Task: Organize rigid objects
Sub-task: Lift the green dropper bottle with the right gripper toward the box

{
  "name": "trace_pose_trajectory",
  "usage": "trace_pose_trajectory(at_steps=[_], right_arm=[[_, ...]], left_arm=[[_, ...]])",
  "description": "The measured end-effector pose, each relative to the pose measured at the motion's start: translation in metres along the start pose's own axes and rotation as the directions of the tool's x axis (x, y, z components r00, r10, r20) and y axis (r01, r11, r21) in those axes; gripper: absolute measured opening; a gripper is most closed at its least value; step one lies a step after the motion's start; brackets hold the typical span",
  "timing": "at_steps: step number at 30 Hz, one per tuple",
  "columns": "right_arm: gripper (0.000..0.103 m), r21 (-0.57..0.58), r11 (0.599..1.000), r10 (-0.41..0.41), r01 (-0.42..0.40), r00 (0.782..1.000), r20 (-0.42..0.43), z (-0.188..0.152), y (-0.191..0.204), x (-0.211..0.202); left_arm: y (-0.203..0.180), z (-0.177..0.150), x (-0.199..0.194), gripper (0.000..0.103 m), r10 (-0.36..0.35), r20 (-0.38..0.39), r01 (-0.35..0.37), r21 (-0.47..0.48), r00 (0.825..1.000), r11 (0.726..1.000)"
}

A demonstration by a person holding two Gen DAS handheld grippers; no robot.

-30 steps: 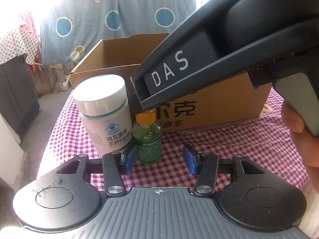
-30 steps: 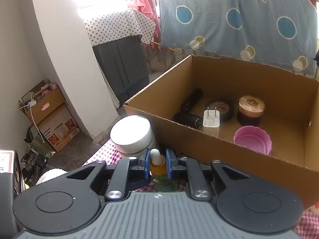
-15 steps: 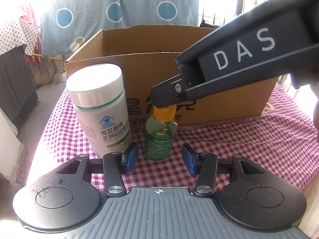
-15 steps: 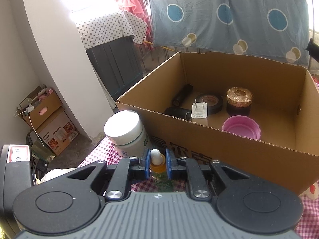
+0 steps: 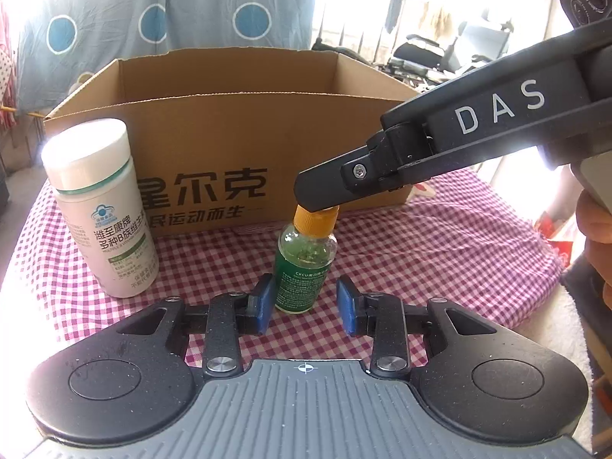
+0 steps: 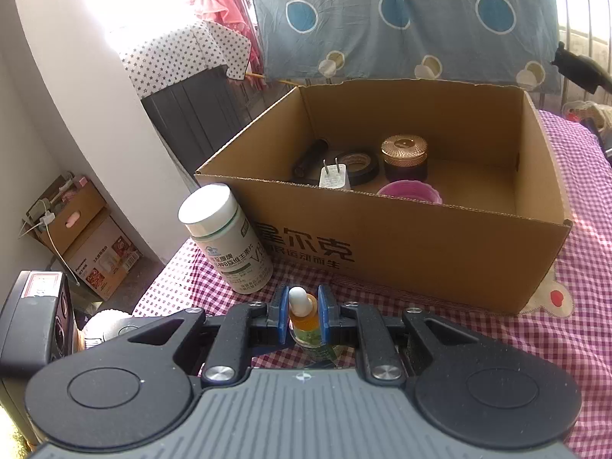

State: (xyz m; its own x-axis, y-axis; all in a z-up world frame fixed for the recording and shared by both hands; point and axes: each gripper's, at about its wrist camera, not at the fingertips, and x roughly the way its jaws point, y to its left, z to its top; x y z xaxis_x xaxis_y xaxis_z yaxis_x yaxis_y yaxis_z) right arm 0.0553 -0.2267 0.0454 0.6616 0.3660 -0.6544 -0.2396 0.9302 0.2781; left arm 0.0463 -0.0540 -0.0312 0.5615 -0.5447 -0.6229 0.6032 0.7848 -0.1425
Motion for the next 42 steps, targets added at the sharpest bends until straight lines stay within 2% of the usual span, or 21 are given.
trace_pose_trajectory(at_steps=[2, 6, 10, 14, 21, 23, 26, 27, 31, 33, 35, 42], right_arm=[[0.017, 0.029, 1.0, -0.008, 0.008, 1.0, 0.002, -0.006, -0.007, -0.007], [0.017, 0.072, 0.997, 0.003, -0.004, 1.0, 0.015, -0.011, -0.017, -0.012], [0.018, 0.106, 0.994, 0.019, -0.021, 1.0, 0.018, -0.009, -0.022, -0.01], [0.019, 0.124, 0.992, 0.032, -0.035, 0.999, 0.023, -0.01, -0.023, -0.009], [0.022, 0.108, 0.994, 0.02, -0.02, 1.0, 0.007, -0.009, -0.02, -0.008], [0.027, 0.092, 0.996, 0.017, -0.016, 1.0, -0.006, -0.009, -0.017, -0.007], [0.043, 0.056, 0.998, -0.005, 0.006, 1.0, -0.014, -0.009, -0.011, -0.003], [0.045, 0.045, 0.999, -0.013, 0.014, 1.0, -0.012, -0.01, -0.01, -0.001], [0.043, 0.035, 0.999, -0.02, 0.021, 1.0, -0.022, -0.011, -0.008, 0.004], [0.033, 0.029, 0.999, -0.015, 0.016, 0.999, -0.032, -0.012, -0.009, 0.006], [0.027, 0.024, 0.999, -0.023, 0.024, 0.999, -0.036, -0.013, -0.009, 0.008], [0.024, 0.032, 0.999, -0.033, 0.034, 0.999, -0.033, -0.01, -0.012, 0.004]], left_arm=[[-0.005, -0.002, -0.003, 0.034, -0.025, 0.006, 0.025, 0.017, 1.0, 1.0], [-0.015, 0.0, -0.004, 0.035, 0.015, 0.039, -0.019, 0.092, 0.999, 0.996], [-0.022, 0.004, 0.001, 0.036, 0.024, 0.047, -0.031, 0.157, 0.999, 0.987], [-0.023, 0.002, 0.011, 0.035, 0.049, 0.038, -0.055, 0.178, 0.998, 0.983], [-0.022, -0.002, 0.015, 0.033, 0.061, 0.032, -0.065, 0.159, 0.998, 0.985], [-0.022, -0.002, 0.018, 0.032, 0.062, 0.027, -0.066, 0.153, 0.998, 0.986], [-0.023, -0.003, 0.02, 0.031, 0.062, 0.021, -0.065, 0.149, 0.998, 0.987], [-0.024, -0.003, 0.022, 0.031, 0.062, 0.022, -0.065, 0.151, 0.998, 0.986], [-0.026, -0.004, 0.025, 0.031, 0.057, 0.024, -0.06, 0.151, 0.998, 0.987], [-0.027, -0.004, 0.025, 0.031, 0.056, 0.025, -0.059, 0.153, 0.998, 0.986], [-0.027, -0.004, 0.026, 0.032, 0.057, 0.025, -0.06, 0.155, 0.998, 0.986], [-0.03, -0.001, 0.027, 0.031, 0.04, 0.03, -0.044, 0.151, 0.999, 0.988]])
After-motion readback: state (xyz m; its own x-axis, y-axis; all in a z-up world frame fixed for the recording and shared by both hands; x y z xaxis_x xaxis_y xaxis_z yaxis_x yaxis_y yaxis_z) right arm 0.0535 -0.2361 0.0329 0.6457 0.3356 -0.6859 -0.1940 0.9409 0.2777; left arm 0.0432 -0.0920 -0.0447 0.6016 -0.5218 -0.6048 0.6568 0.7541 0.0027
